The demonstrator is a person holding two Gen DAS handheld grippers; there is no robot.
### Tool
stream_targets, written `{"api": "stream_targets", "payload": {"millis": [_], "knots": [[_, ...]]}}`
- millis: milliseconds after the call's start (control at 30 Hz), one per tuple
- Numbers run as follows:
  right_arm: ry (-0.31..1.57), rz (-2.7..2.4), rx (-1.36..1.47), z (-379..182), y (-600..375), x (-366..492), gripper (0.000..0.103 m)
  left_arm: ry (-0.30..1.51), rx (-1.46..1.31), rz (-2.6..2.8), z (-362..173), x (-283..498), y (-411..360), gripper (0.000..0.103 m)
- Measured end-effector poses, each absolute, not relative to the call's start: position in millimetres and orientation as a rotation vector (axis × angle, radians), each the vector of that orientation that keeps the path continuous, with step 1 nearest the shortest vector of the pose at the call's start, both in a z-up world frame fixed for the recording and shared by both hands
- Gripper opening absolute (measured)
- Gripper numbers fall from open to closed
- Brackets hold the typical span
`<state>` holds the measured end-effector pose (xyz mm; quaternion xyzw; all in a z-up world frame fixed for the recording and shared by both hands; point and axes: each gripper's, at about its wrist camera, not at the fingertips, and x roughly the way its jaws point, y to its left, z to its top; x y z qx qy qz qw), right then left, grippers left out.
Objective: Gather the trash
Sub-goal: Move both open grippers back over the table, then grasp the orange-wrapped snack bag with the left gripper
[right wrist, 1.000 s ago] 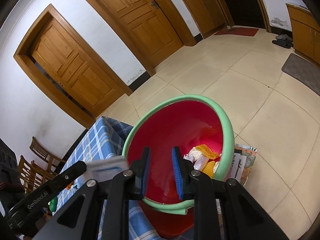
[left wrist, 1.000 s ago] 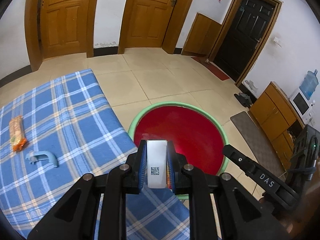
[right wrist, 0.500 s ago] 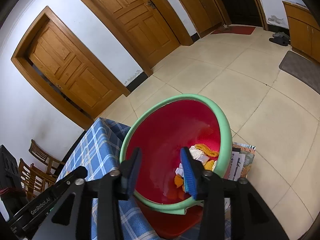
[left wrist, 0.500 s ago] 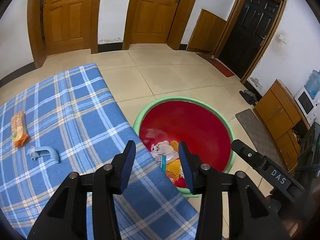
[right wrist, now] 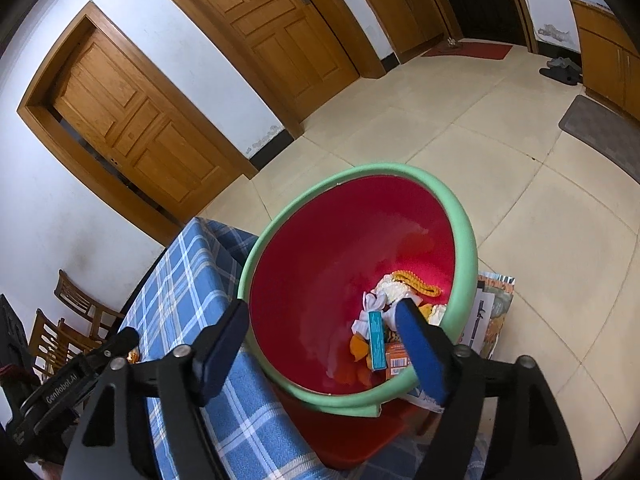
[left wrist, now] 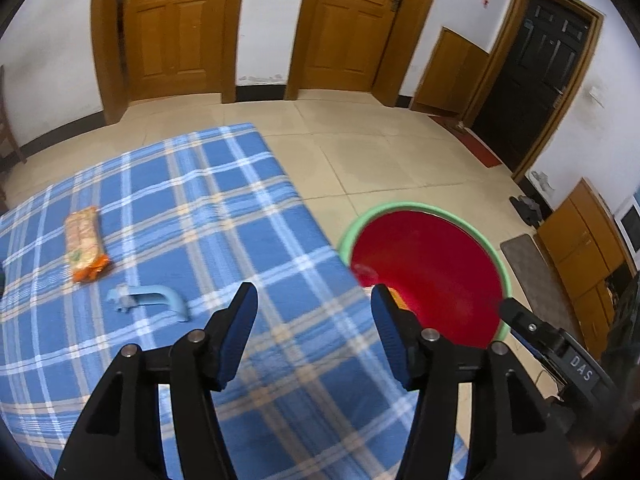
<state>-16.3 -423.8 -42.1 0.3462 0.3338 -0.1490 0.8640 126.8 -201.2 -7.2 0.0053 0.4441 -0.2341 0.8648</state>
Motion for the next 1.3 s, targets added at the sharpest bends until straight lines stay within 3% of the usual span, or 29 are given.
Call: {"api": "stream_targets", "payload": {"millis": [467,1300], "knots": [[0.729,-0.349,0.694,-40,-411,-7,0.093,0.924,-0.067,-0.320,-14,163,-123,0.059],[0.809,-0.454,0.462,-34,-373,38,0.094,0.966,-0.141,-0.093,-59,247,-31,0.061]]}}
